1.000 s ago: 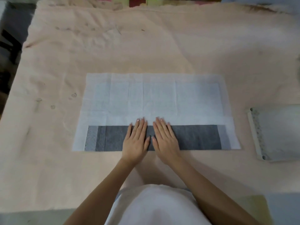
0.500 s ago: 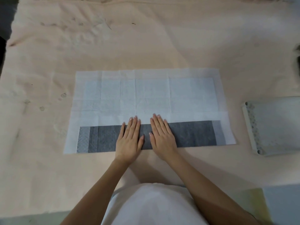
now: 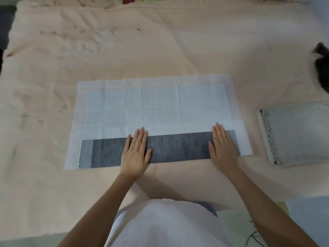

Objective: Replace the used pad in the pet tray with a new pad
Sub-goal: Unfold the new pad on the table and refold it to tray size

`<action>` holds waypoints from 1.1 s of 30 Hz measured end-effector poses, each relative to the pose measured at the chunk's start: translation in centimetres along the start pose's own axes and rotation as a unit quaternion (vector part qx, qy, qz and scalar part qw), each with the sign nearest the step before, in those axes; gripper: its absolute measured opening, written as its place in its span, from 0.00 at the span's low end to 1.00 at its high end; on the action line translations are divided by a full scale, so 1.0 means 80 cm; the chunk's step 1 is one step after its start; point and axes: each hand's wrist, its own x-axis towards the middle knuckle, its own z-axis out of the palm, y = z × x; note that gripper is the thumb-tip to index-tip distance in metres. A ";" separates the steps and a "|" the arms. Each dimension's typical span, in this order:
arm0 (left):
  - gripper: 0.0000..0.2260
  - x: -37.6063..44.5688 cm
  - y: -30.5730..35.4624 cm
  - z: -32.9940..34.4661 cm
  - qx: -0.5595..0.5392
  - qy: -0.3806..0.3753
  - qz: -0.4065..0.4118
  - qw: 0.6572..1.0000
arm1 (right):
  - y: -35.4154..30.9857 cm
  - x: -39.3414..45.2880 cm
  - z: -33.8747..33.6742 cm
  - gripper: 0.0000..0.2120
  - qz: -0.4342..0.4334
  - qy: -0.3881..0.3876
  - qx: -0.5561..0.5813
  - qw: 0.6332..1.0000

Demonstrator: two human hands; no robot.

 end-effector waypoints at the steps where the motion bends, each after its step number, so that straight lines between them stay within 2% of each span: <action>1: 0.26 0.000 0.000 0.000 -0.001 0.001 0.000 1.000 | 0.011 -0.001 -0.003 0.28 0.007 0.000 0.001 1.000; 9: 0.26 0.001 0.000 0.001 -0.003 0.006 0.000 1.000 | 0.073 -0.009 -0.013 0.29 0.043 0.011 -0.002 0.999; 14: 0.27 0.001 0.004 -0.003 -0.012 0.014 -0.004 1.000 | 0.026 -0.005 -0.021 0.28 0.095 0.066 0.050 0.992; 16: 0.27 0.005 0.009 -0.005 -0.018 0.018 0.000 1.000 | -0.034 -0.002 -0.020 0.27 0.029 0.082 0.065 0.994; 18: 0.27 0.009 0.017 -0.006 -0.022 0.016 0.017 0.999 | -0.104 0.004 -0.011 0.26 -0.077 0.063 0.059 0.993; 20: 0.27 0.013 0.022 -0.005 -0.028 0.004 0.019 0.999 | -0.163 0.013 0.002 0.26 -0.132 0.034 0.040 0.990; 23: 0.27 0.014 0.022 -0.004 -0.035 -0.016 0.011 0.999 | -0.200 0.020 0.025 0.29 -0.137 -0.008 -0.014 0.990; 25: 0.26 0.014 0.019 -0.003 -0.038 -0.018 0.017 0.999 | -0.202 0.021 0.035 0.29 -0.131 -0.007 -0.032 0.991; 33: 0.24 0.001 -0.027 -0.007 -0.047 -0.003 0.001 0.999 | -0.198 0.022 0.036 0.25 -0.148 0.003 0.004 0.989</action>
